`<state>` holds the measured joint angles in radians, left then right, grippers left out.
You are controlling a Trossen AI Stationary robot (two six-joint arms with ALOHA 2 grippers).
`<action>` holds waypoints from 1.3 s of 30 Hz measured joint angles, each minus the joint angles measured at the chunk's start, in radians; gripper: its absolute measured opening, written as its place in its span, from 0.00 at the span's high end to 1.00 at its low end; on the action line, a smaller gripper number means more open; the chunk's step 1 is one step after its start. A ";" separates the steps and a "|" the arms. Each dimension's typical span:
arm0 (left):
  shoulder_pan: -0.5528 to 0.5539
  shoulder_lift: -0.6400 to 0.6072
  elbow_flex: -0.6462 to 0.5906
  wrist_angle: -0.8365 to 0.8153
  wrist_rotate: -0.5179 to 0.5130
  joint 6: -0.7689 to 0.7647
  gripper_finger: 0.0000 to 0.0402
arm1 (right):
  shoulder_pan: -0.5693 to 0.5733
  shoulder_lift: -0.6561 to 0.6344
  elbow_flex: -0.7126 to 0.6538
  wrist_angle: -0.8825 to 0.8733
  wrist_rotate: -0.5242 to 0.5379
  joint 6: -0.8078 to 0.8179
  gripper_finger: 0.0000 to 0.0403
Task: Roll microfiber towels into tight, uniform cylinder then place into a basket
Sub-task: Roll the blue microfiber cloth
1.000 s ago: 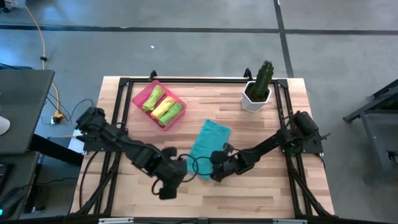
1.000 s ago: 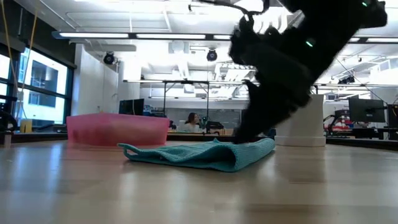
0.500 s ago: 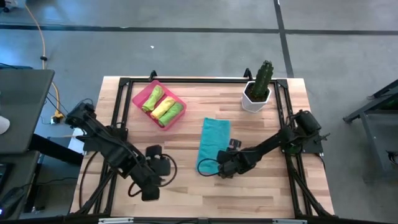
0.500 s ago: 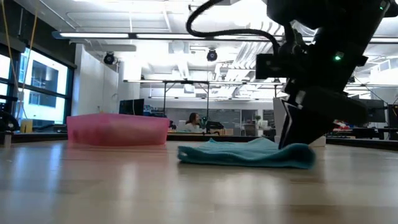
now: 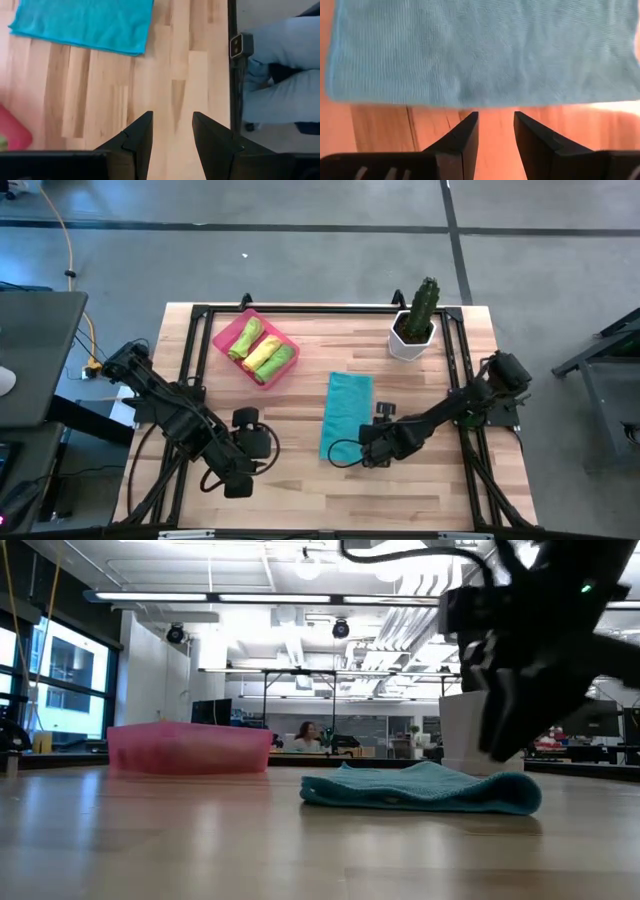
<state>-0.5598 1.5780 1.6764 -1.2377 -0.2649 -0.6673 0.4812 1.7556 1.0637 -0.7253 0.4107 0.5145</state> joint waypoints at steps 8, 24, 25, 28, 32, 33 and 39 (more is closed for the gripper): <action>0.069 0.018 0.000 0.058 -0.068 0.258 0.68 | 0.029 -0.129 0.000 -0.172 0.007 0.001 0.71; 0.327 0.024 -0.308 0.487 0.120 0.645 0.68 | 0.082 -0.545 -0.420 0.299 -0.033 0.027 0.71; 0.342 0.024 -0.356 0.595 0.163 0.662 0.68 | 0.082 -0.563 -0.464 0.388 -0.050 0.027 0.71; 0.380 0.031 -0.505 0.919 0.212 0.706 0.68 | 0.086 -0.579 -0.567 0.636 -0.076 -0.004 0.71; 0.401 0.030 -0.675 1.291 0.206 0.685 0.68 | 0.101 -0.540 -0.638 0.862 -0.082 -0.132 0.71; 0.403 0.029 -0.718 1.357 0.207 0.672 0.68 | 0.105 -0.520 -0.640 0.895 -0.076 -0.171 0.71; 0.378 0.079 -0.865 1.590 0.209 0.595 0.68 | 0.116 -0.377 -0.595 0.940 -0.034 -0.362 0.71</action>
<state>-0.1814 1.6566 0.8116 0.3521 -0.0555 -0.0721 0.5968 1.3787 0.4688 0.2146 0.3771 0.1521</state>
